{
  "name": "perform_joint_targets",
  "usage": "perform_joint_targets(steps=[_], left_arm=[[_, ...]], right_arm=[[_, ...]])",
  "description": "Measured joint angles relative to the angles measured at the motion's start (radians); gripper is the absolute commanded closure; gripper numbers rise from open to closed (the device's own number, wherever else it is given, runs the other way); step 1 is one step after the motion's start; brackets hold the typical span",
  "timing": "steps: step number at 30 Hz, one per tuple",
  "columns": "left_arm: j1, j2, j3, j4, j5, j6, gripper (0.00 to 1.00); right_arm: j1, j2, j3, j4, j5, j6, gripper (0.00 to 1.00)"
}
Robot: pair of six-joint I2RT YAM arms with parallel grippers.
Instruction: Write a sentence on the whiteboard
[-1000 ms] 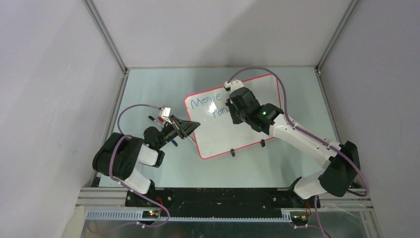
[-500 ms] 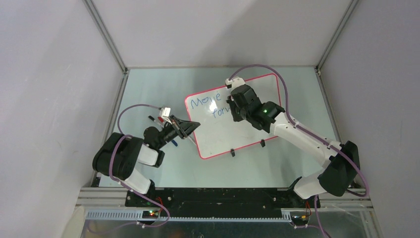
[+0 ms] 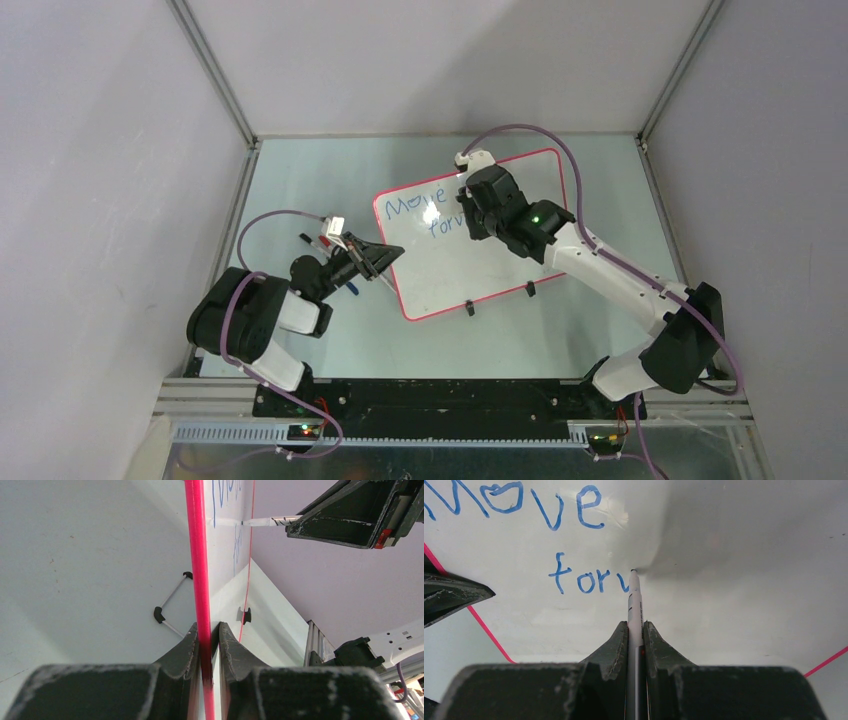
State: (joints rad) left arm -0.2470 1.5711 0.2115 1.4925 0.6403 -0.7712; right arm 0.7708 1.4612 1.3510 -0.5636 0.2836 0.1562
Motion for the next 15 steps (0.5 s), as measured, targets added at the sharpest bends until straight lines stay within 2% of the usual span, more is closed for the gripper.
perform_joint_targets(steps=[15], left_arm=[[0.0, 0.0, 0.0, 0.0, 0.0, 0.0, 1.0]], right_arm=[[0.0, 0.0, -0.004, -0.004, 0.001, 0.009, 1.0]])
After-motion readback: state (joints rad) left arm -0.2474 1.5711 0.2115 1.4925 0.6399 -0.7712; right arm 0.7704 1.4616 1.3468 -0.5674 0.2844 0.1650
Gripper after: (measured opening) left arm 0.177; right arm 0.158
